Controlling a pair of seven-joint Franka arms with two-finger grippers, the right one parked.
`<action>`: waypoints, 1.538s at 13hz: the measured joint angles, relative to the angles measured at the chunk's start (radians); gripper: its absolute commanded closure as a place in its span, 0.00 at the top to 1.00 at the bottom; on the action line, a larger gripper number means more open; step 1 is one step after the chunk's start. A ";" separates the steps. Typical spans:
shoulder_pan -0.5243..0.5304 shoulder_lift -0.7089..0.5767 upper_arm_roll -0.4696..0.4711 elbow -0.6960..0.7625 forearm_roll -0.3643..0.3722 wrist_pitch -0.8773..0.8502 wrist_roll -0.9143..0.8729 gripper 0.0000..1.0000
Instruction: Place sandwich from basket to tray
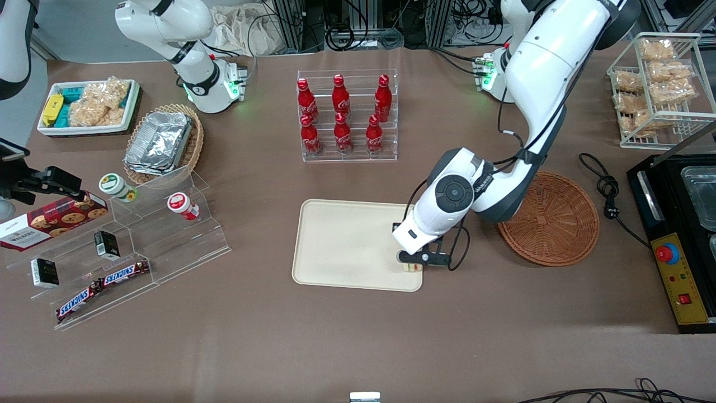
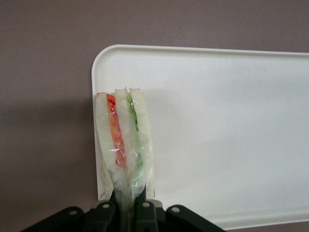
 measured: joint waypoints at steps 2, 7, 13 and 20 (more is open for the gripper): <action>-0.002 0.016 0.000 0.001 0.000 0.021 -0.004 0.15; -0.005 0.020 0.000 0.001 0.000 0.024 -0.011 0.61; -0.003 0.009 0.000 0.069 -0.001 -0.145 -0.157 0.99; 0.125 -0.183 0.002 0.202 -0.039 -0.642 0.107 0.99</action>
